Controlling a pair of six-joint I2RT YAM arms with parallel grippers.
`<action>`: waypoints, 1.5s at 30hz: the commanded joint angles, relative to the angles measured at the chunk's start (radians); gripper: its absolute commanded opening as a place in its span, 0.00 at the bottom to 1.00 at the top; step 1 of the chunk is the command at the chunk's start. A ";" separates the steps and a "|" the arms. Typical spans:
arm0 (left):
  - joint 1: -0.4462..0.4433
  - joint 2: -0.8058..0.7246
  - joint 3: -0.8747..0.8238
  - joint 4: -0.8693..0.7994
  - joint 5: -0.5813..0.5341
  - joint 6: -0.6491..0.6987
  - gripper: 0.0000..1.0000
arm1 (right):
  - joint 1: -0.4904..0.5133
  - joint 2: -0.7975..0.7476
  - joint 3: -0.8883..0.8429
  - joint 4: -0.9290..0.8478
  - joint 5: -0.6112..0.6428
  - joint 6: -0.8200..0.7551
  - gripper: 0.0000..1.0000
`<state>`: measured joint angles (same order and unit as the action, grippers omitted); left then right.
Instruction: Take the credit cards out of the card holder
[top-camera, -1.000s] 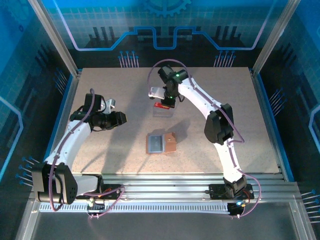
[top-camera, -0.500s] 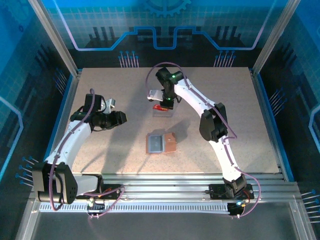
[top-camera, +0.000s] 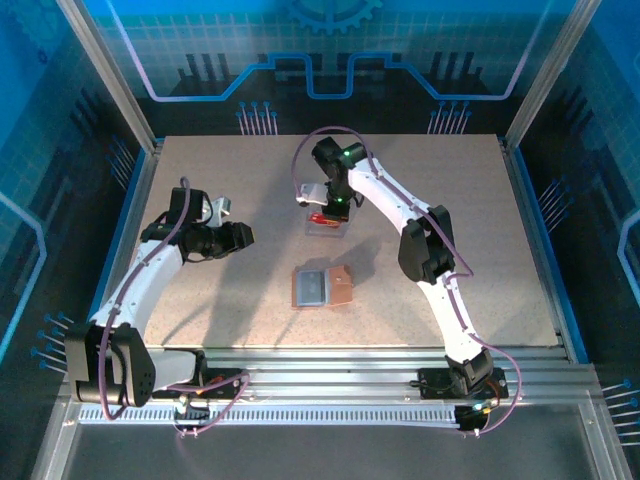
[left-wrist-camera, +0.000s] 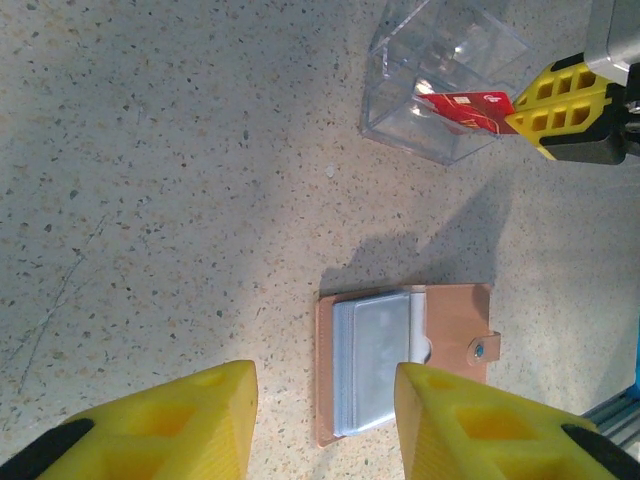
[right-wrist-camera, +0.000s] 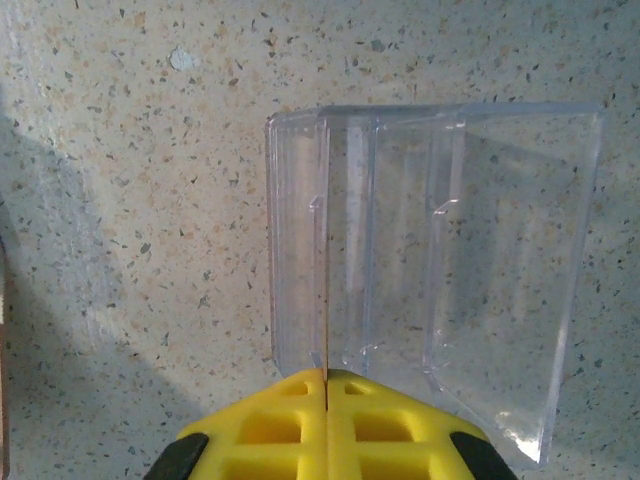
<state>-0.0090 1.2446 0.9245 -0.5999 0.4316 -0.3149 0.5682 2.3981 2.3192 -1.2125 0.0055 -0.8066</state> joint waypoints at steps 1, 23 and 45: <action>0.009 0.013 -0.008 0.000 0.036 -0.006 0.41 | -0.011 -0.013 0.014 -0.059 0.022 -0.024 0.00; 0.009 0.023 -0.025 0.008 0.047 -0.026 0.42 | -0.005 0.031 0.032 -0.135 -0.036 -0.111 0.05; 0.009 0.018 -0.033 0.021 0.057 -0.041 0.43 | -0.001 0.014 0.034 -0.046 0.031 -0.082 0.14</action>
<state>-0.0082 1.2579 0.9047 -0.5922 0.4614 -0.3416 0.5682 2.4195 2.3302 -1.2758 0.0166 -0.8970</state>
